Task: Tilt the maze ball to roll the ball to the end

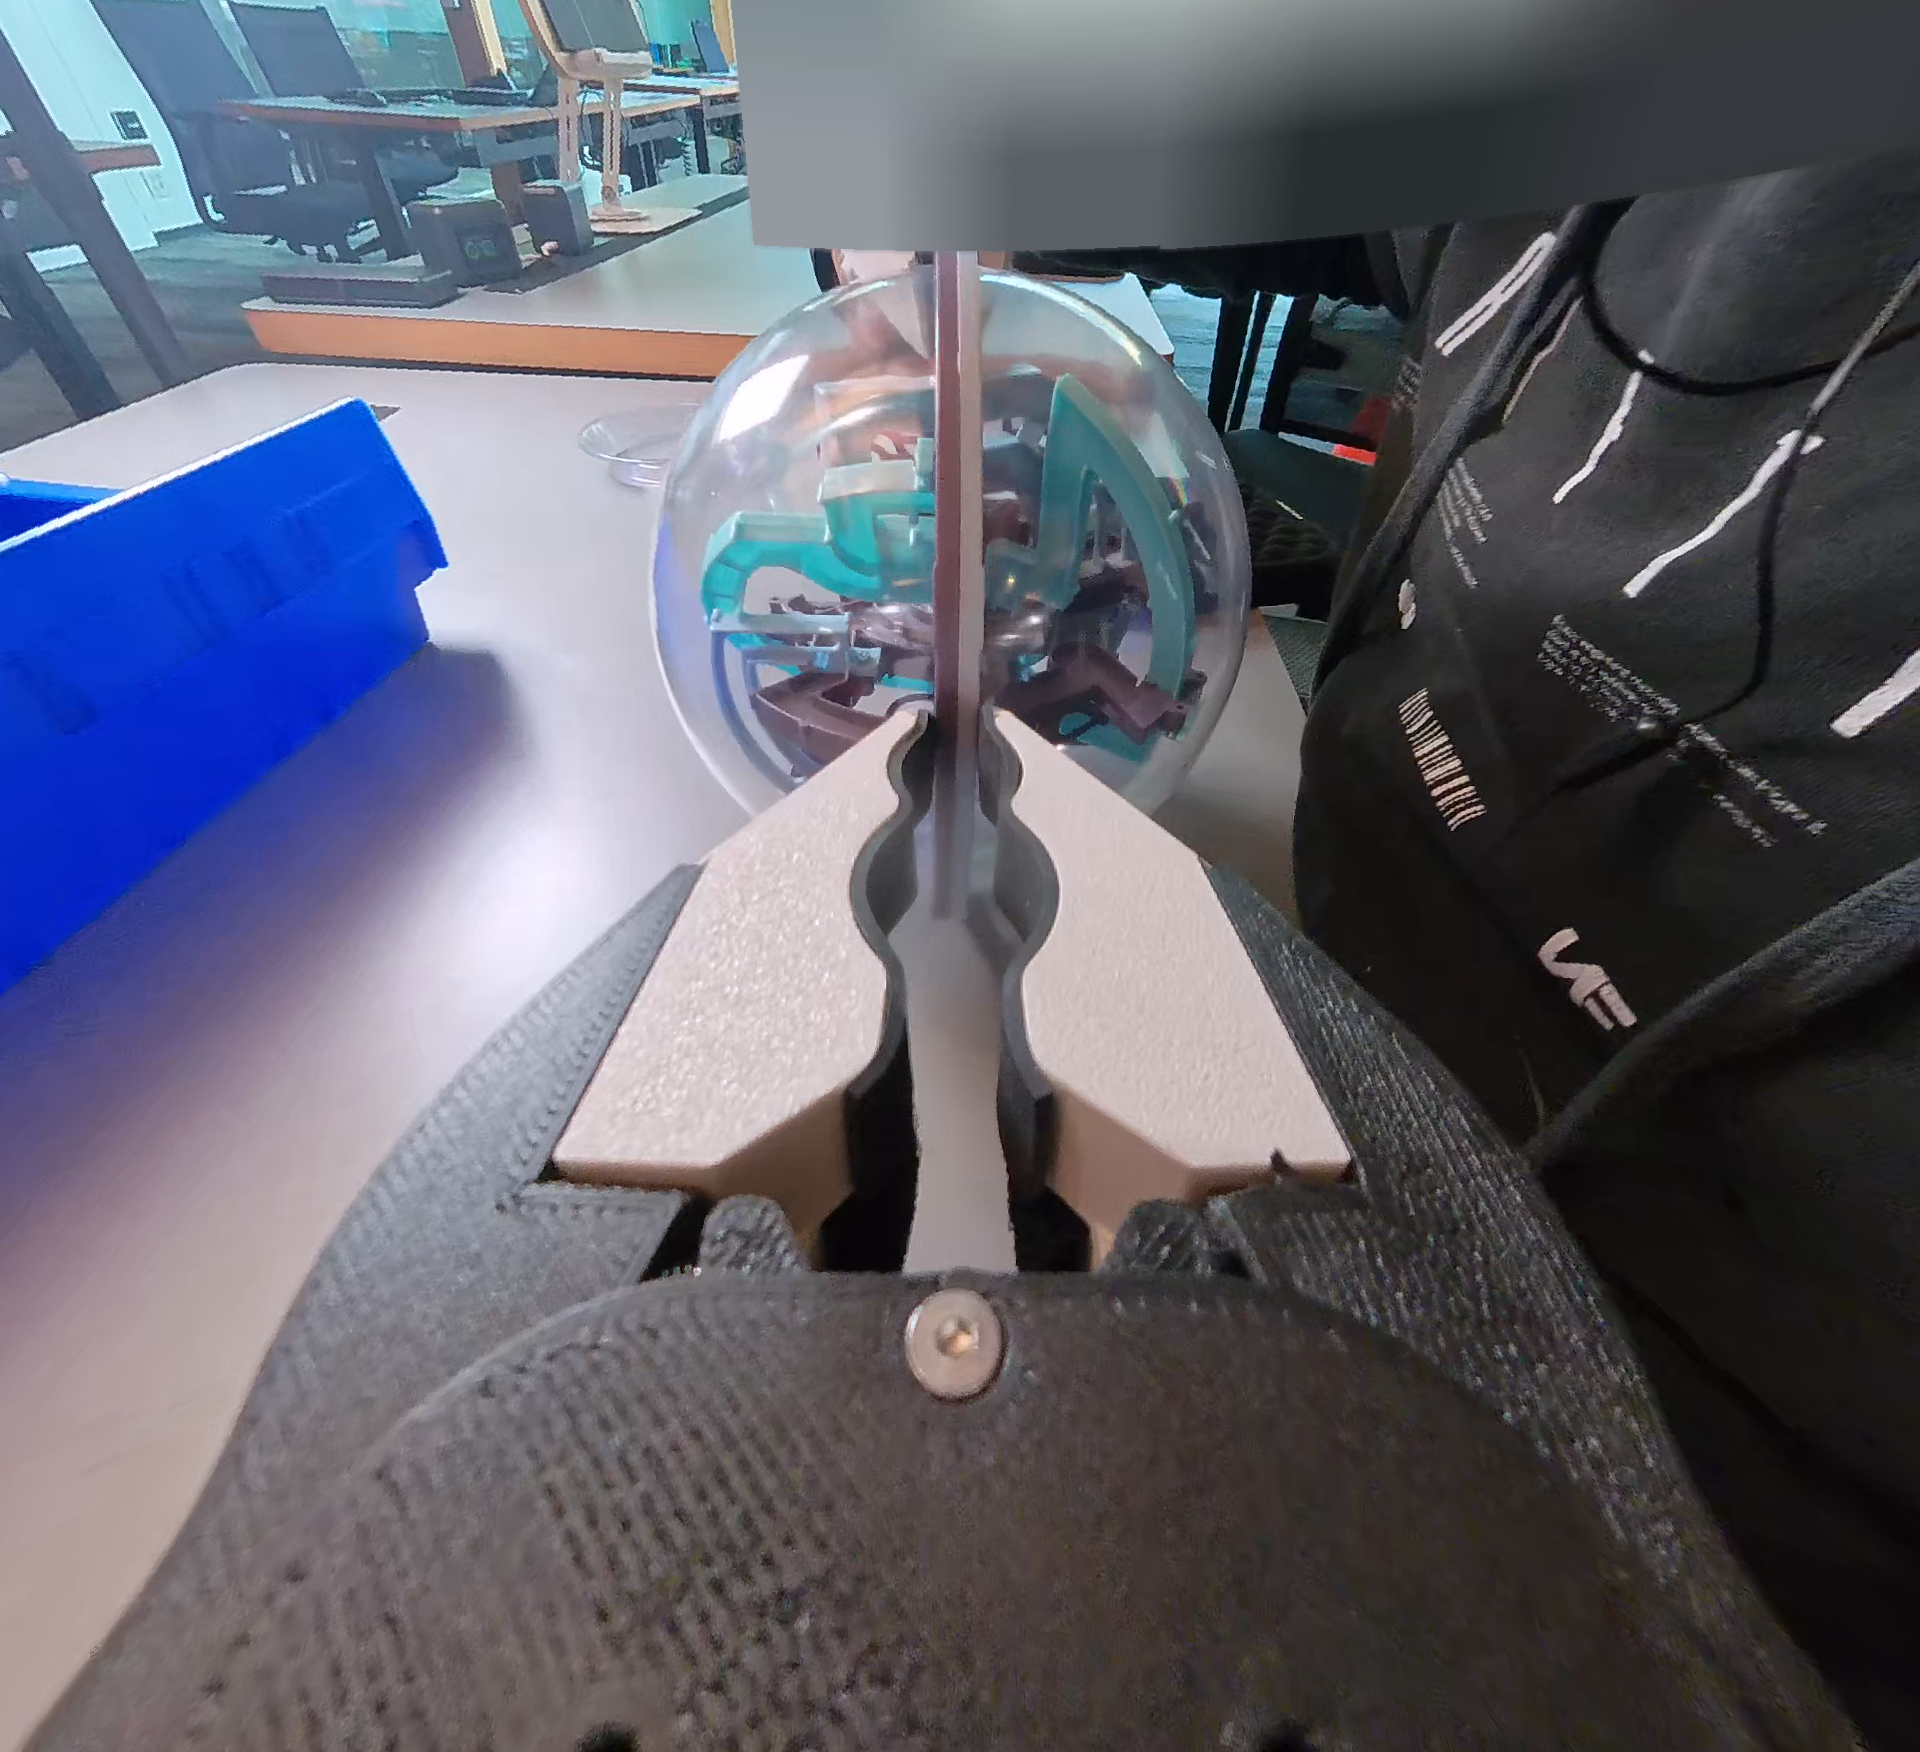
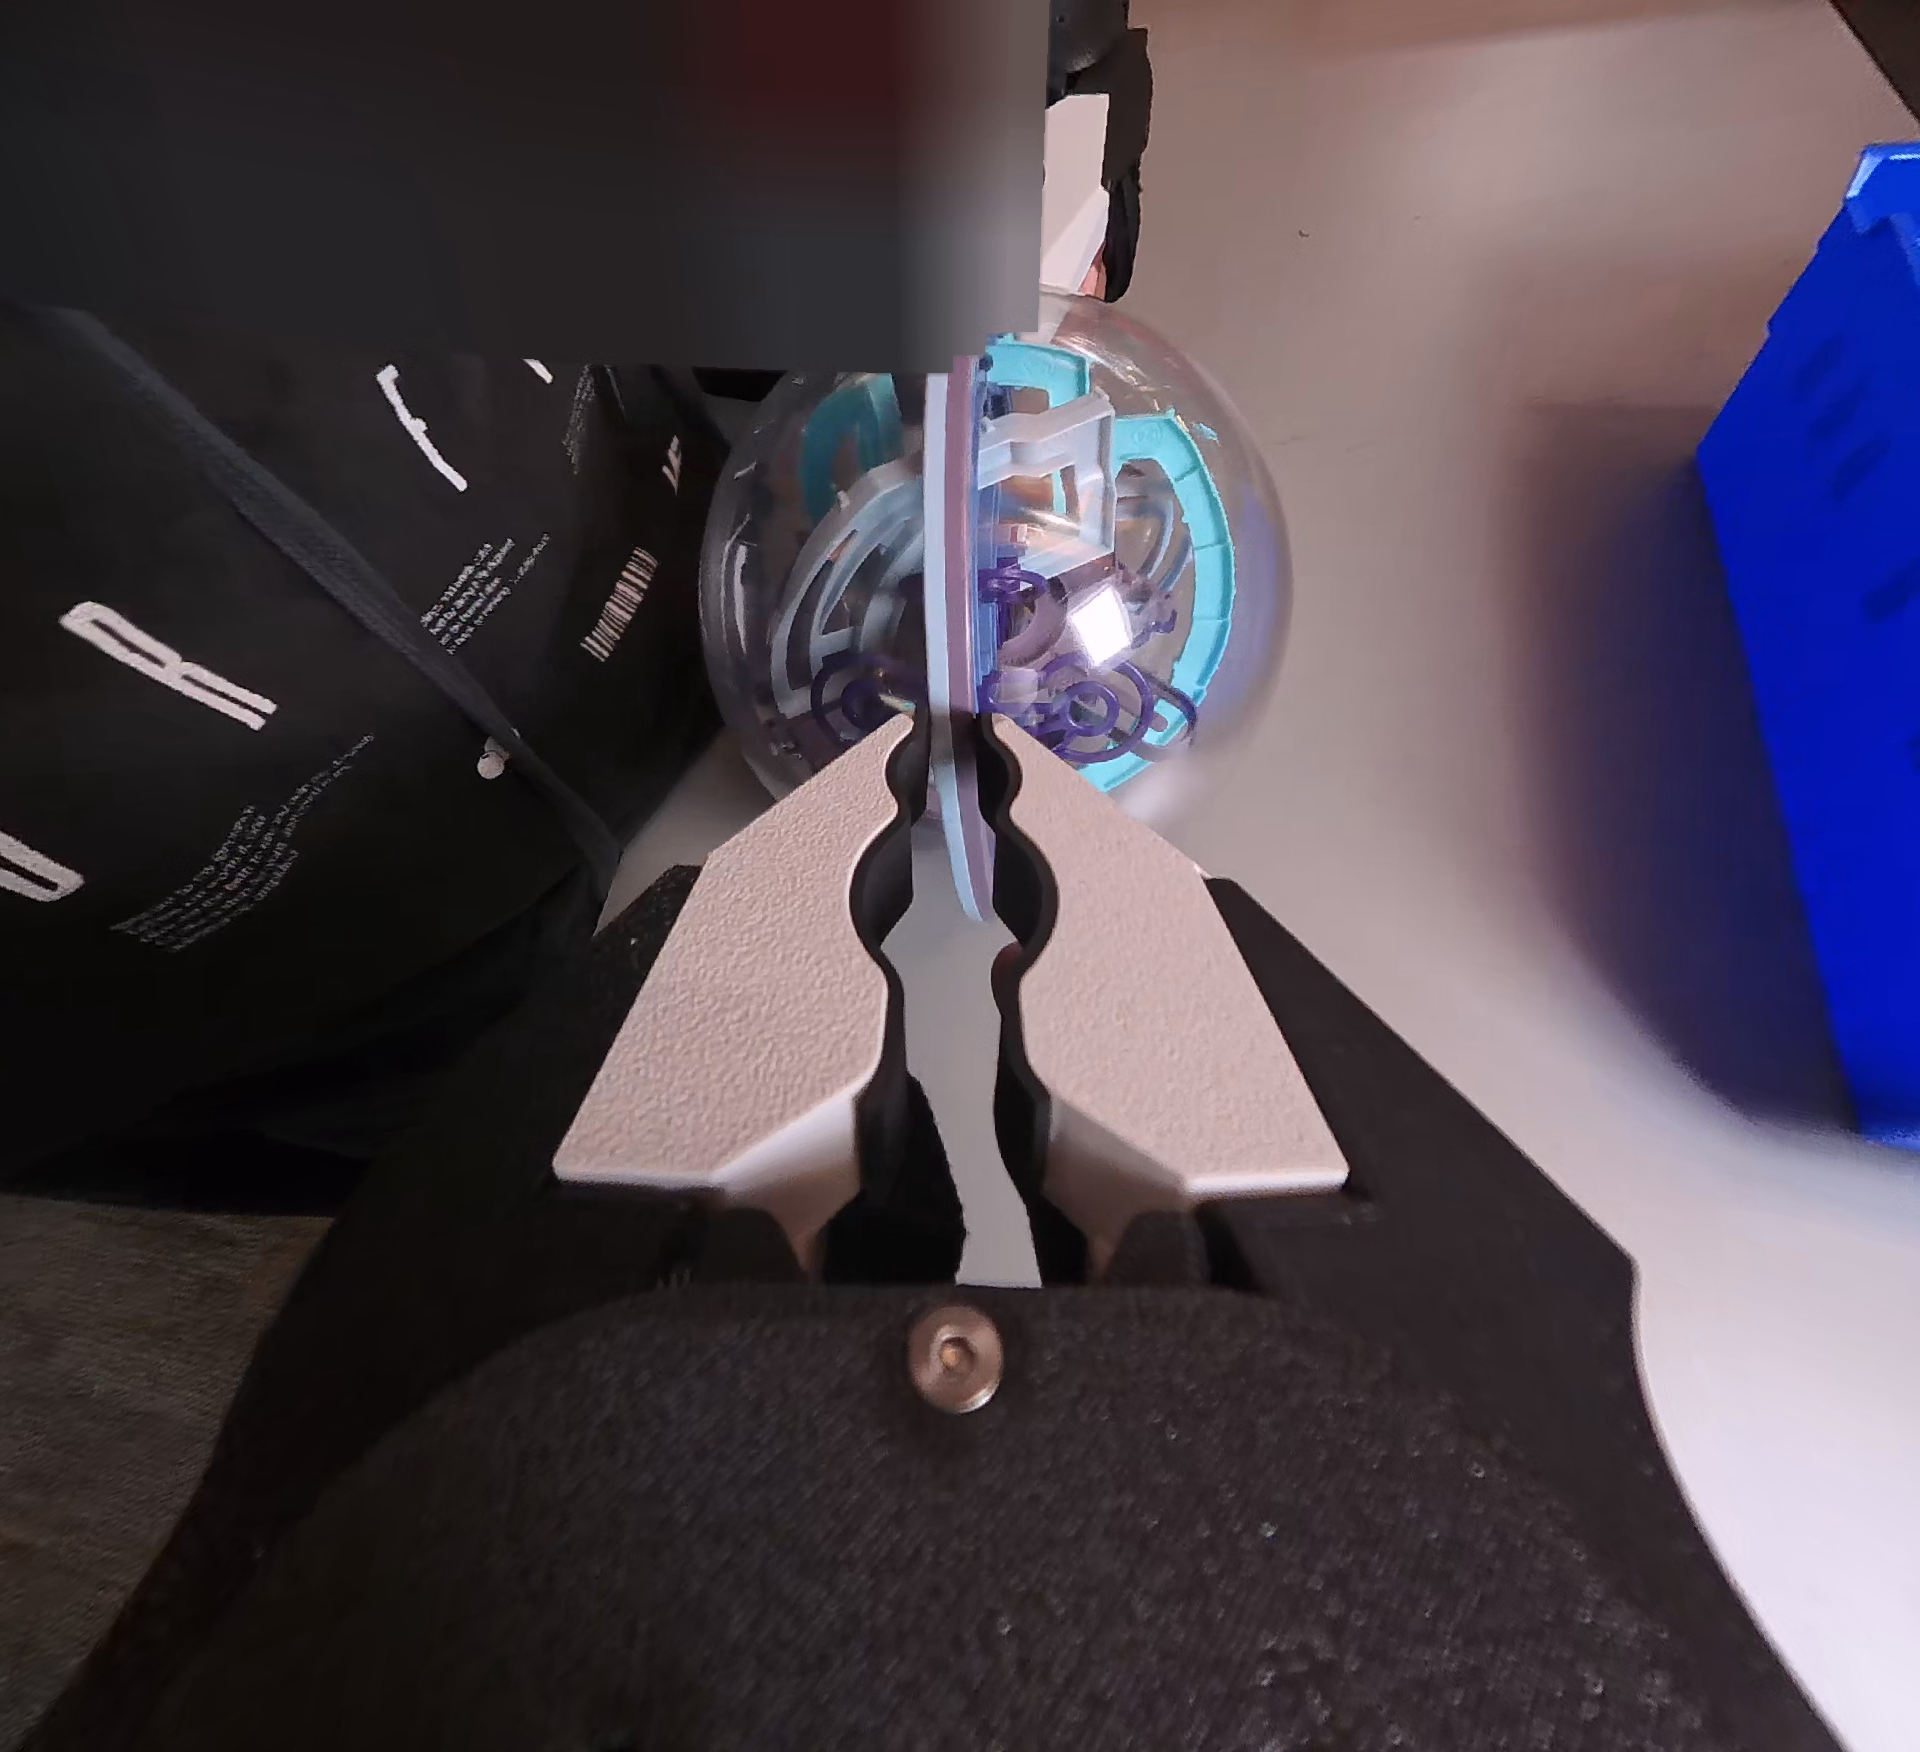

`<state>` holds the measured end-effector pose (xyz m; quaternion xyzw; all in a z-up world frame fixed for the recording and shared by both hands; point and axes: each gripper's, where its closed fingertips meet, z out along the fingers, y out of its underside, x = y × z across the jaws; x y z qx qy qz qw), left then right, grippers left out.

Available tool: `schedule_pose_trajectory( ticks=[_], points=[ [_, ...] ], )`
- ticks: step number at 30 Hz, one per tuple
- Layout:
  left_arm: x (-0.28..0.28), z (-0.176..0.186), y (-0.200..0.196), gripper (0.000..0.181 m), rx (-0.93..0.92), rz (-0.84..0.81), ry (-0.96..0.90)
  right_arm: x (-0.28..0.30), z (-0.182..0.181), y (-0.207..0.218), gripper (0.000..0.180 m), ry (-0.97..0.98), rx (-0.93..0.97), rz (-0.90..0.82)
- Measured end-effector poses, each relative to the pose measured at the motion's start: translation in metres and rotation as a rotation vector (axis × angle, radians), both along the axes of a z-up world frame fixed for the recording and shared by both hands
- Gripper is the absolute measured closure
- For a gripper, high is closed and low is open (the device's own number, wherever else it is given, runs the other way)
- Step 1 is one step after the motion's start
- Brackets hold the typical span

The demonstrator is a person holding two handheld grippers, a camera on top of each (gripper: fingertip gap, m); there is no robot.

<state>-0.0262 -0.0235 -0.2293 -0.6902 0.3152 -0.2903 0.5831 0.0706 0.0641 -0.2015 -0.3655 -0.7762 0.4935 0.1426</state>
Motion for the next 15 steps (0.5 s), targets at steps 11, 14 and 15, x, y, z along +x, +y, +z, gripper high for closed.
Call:
schedule_pose_trajectory(
  ticks=[11,14,15],
  points=[
    [-0.008,-0.017,0.006,0.174,0.003,-0.003,0.109,-0.004,0.012,-0.012,0.174,0.026,0.064,0.005],
    [-0.008,-0.019,0.006,0.174,0.001,-0.006,0.12,-0.004,0.012,-0.015,0.174,0.016,0.103,-0.002],
    [-0.008,-0.02,0.006,0.174,0.0,-0.006,0.122,-0.004,0.013,-0.016,0.174,0.013,0.111,-0.007]
  ],
)
